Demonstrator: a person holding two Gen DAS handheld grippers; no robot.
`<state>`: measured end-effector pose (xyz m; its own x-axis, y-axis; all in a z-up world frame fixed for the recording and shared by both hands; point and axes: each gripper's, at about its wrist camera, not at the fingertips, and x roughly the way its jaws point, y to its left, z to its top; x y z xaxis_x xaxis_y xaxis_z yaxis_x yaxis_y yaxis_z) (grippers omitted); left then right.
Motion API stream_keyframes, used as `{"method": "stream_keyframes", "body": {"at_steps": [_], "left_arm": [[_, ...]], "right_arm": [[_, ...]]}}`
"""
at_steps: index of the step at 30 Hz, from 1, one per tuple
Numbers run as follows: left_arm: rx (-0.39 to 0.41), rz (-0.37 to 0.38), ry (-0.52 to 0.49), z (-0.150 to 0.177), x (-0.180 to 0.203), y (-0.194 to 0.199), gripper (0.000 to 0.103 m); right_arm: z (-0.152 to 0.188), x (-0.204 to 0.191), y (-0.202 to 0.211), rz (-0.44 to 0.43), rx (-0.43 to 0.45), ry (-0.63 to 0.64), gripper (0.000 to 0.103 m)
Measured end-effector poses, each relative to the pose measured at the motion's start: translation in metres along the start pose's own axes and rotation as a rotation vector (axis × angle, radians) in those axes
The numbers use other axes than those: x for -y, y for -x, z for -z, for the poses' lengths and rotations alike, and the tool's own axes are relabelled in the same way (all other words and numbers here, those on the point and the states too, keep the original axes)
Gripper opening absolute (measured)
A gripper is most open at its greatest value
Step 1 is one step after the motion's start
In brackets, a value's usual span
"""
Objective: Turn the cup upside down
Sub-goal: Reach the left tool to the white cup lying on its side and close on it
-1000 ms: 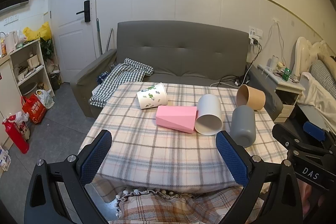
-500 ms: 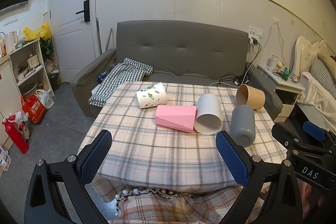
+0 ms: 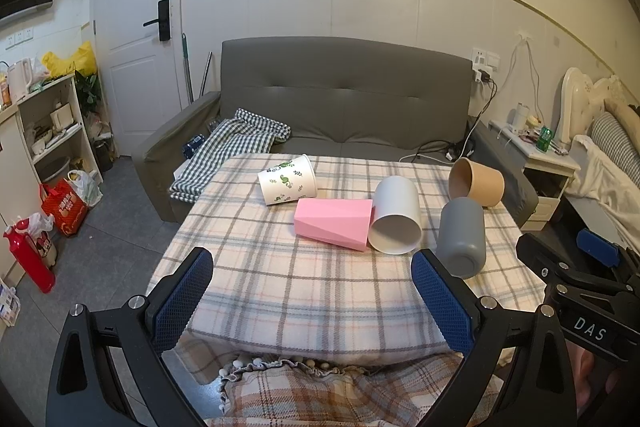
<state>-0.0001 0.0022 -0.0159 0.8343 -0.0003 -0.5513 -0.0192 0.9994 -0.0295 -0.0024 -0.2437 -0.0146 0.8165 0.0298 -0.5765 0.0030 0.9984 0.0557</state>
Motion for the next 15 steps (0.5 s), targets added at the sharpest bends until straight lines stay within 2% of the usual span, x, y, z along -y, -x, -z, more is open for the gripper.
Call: {"method": "stream_keyframes", "body": {"at_steps": [8, 15], "left_arm": [[-0.05, 0.005, -0.014, 0.012, 0.015, -0.009, 0.102], [-0.114, 0.038, -0.07, -0.016, 0.04, -0.034, 0.102]], "right_arm": [[0.004, 0.007, -0.001, 0.0, -0.012, -0.01, 0.103], [-0.008, 0.024, -0.019, 0.006, -0.041, -0.013, 0.103]]}}
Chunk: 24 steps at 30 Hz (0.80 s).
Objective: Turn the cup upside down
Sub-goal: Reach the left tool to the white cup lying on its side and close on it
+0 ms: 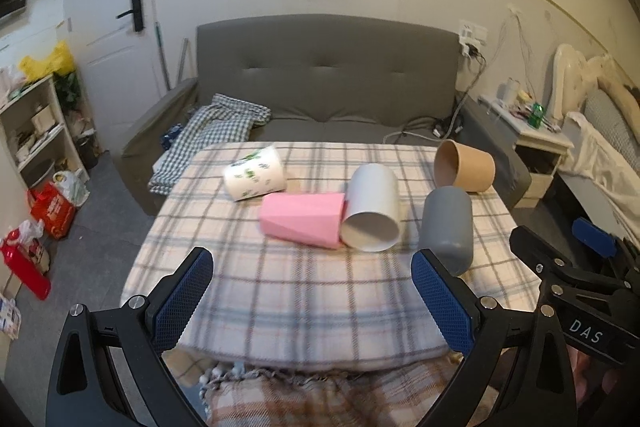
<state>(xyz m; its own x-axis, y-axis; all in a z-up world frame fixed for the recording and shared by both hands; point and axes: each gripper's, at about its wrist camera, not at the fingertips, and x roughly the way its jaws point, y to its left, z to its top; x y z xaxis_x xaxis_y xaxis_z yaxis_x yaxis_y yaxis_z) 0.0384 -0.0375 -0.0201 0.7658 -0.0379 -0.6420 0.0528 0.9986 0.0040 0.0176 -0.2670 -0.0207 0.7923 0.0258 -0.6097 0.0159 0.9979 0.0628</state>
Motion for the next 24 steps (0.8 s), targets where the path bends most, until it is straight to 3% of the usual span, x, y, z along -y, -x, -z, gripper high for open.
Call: {"method": "stream_keyframes", "body": {"at_steps": [11, 16, 20, 22, 24], "left_arm": [[-0.132, 0.056, -0.139, -0.059, 0.055, -0.099, 0.1], [-0.197, 0.062, -0.215, -0.068, 0.075, -0.144, 0.1], [-0.268, 0.103, -0.206, -0.072, 0.079, -0.176, 0.1], [-0.291, 0.109, -0.202, -0.073, 0.082, -0.185, 0.097], [-0.317, 0.11, -0.214, -0.071, 0.083, -0.195, 0.085]], "right_arm": [[-0.036, 0.046, -0.065, 0.047, -0.075, -0.028, 0.103], [-0.039, 0.063, -0.091, 0.053, -0.112, -0.054, 0.103], [-0.037, 0.076, -0.11, 0.064, -0.14, -0.079, 0.103], [-0.036, 0.081, -0.118, 0.065, -0.154, -0.092, 0.103], [-0.036, 0.084, -0.124, 0.062, -0.161, -0.099, 0.103]]}}
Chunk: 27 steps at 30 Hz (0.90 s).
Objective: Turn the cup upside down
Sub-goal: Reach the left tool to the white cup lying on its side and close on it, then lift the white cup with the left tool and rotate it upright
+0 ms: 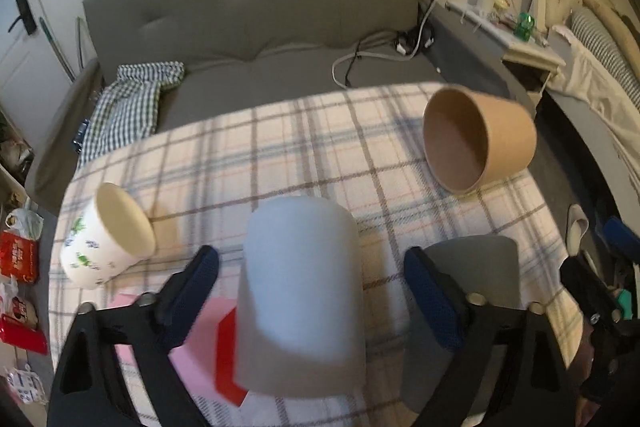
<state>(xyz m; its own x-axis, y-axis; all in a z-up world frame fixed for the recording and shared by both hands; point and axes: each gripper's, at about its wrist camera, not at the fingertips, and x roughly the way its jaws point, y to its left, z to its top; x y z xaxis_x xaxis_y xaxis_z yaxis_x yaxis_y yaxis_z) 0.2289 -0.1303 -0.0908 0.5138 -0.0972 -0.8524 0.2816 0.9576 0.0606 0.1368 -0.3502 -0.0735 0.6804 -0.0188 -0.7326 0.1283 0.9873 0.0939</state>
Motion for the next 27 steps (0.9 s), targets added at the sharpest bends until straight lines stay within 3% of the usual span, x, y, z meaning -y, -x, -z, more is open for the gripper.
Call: {"method": "stream_keyframes", "body": {"at_steps": [3, 7, 8, 15, 21, 27], "left_arm": [[-0.046, -0.036, -0.003, 0.004, 0.0, -0.014, 0.083], [-0.07, -0.019, 0.024, 0.002, -0.003, -0.02, 0.079], [-0.074, -0.03, 0.017, 0.002, -0.003, -0.022, 0.074], [-0.083, 0.001, 0.03, -0.001, -0.002, -0.017, 0.073], [0.003, 0.019, 0.041, -0.005, 0.004, 0.023, 0.073], [0.121, 0.037, 0.061, 0.002, 0.005, 0.092, 0.073]], "right_arm": [[-0.002, 0.002, -0.007, 0.0, -0.004, -0.001, 0.103], [-0.002, 0.003, -0.014, 0.008, -0.009, -0.001, 0.103], [-0.002, 0.003, -0.014, 0.006, -0.012, 0.0, 0.103], [0.001, 0.004, -0.011, 0.005, -0.014, -0.02, 0.103], [0.001, 0.004, 0.009, 0.012, 0.013, -0.019, 0.103], [-0.001, -0.003, 0.046, 0.014, 0.068, -0.006, 0.103]]}}
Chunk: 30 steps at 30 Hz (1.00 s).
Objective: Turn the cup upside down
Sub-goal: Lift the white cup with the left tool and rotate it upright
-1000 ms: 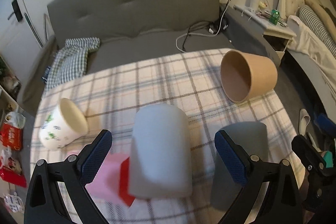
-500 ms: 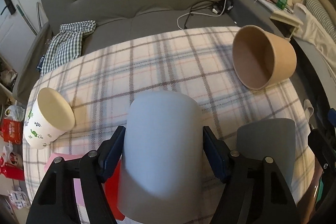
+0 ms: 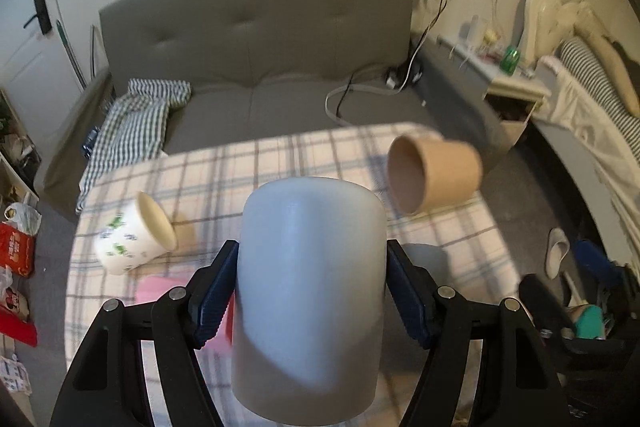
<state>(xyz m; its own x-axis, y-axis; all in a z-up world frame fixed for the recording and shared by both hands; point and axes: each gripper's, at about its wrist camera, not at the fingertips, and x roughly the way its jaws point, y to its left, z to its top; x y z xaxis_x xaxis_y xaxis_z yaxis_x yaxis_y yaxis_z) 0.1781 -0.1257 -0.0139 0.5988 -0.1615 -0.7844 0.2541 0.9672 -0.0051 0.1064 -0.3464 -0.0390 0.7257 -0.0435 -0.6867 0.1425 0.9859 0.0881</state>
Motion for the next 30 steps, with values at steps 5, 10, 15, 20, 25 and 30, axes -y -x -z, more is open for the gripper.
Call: {"method": "stream_keyframes", "body": {"at_steps": [5, 10, 15, 20, 25, 30], "left_arm": [[0.064, 0.01, 0.009, 0.013, -0.005, 0.052, 0.073], [0.076, 0.001, 0.038, 0.038, -0.014, 0.09, 0.073], [0.029, -0.002, 0.086, 0.075, -0.029, 0.097, 0.073], [-0.033, -0.02, 0.168, 0.104, -0.053, 0.078, 0.073], [-0.086, -0.069, 0.189, 0.124, -0.069, 0.05, 0.073], [-0.14, -0.087, 0.195, 0.133, -0.074, 0.011, 0.073]], "right_arm": [[0.003, -0.015, 0.04, -0.006, 0.054, 0.03, 0.103], [0.014, -0.036, 0.075, -0.028, 0.092, 0.065, 0.103], [0.03, -0.061, 0.094, -0.029, 0.096, 0.124, 0.103], [0.05, -0.082, 0.087, -0.026, 0.047, 0.198, 0.103], [0.061, -0.076, 0.069, -0.061, -0.017, 0.156, 0.103], [0.067, -0.074, 0.049, -0.061, -0.062, 0.14, 0.103]]}}
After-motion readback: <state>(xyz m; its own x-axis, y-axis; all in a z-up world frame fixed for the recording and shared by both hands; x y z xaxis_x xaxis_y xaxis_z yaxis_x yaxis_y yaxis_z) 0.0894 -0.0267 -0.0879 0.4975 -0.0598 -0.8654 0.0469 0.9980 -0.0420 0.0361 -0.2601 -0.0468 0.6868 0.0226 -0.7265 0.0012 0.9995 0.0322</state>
